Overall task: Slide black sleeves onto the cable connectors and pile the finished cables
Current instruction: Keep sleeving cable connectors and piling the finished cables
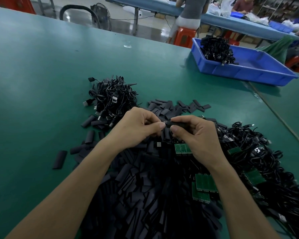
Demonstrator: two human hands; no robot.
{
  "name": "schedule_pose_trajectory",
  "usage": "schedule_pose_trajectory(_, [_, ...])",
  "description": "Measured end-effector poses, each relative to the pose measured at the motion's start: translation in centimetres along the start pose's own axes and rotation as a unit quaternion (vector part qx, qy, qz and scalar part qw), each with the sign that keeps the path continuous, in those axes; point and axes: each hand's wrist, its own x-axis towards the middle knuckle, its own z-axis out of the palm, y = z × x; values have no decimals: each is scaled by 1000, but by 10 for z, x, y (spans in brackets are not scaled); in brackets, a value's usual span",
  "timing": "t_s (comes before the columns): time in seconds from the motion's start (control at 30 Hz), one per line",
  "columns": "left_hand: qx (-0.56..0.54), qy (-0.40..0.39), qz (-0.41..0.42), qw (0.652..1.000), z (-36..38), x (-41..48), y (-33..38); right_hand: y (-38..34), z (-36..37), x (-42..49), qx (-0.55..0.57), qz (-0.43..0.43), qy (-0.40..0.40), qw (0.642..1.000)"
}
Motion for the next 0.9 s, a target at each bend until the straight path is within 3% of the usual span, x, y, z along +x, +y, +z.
schedule_pose_trajectory(0.2, [-57,-16,-21,998,0,1,-1,2,1,-2,-4,-10,21,1000])
schedule_pose_trajectory(0.6, [-71,-21,-15,997,5,1,0,1,2,-1,-2,-4,8,1000])
schedule_pose_trajectory(0.9, [-63,-7,-20,998,10,0,2,4,10,-2,35,22,167,985])
